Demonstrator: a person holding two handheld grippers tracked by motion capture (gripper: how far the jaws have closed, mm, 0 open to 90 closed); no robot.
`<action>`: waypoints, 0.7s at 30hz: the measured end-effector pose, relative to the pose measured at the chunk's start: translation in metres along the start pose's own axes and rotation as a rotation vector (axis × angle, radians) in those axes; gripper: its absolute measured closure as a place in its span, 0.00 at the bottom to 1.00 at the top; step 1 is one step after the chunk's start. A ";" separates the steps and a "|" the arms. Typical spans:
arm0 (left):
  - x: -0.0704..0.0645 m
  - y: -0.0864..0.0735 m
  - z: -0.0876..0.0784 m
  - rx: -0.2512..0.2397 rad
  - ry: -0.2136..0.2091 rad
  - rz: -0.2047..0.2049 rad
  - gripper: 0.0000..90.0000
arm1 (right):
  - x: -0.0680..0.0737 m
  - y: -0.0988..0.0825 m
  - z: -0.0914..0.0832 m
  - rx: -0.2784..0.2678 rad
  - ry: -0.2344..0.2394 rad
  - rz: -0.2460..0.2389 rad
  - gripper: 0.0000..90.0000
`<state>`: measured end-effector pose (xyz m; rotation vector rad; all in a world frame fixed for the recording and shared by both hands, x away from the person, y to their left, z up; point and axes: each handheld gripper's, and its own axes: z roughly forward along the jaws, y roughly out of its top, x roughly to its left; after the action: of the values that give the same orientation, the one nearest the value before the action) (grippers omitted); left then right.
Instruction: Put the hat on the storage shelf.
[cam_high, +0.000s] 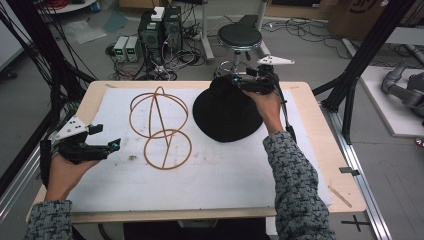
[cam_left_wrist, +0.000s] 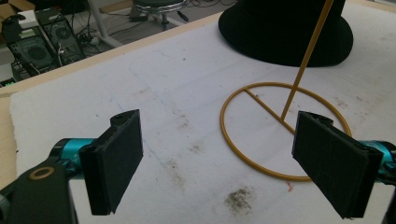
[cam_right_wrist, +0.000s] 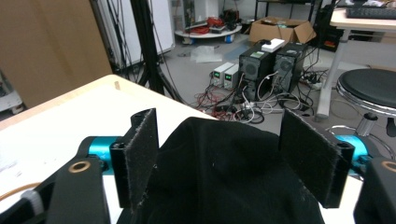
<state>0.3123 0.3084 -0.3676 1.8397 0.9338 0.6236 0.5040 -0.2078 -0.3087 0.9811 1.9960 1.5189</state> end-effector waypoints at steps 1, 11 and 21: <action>0.000 0.000 0.000 -0.001 0.001 -0.003 0.19 | -0.001 -0.002 0.004 -0.007 -0.002 0.004 0.34; 0.000 -0.001 -0.002 0.003 -0.002 0.002 0.19 | 0.004 -0.017 0.031 0.013 -0.030 -0.042 0.43; 0.001 -0.003 -0.003 0.002 0.001 -0.003 0.19 | 0.004 -0.030 0.040 0.037 -0.060 -0.077 0.64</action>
<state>0.3099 0.3110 -0.3689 1.8400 0.9377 0.6223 0.5215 -0.1839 -0.3488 0.9418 2.0026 1.4007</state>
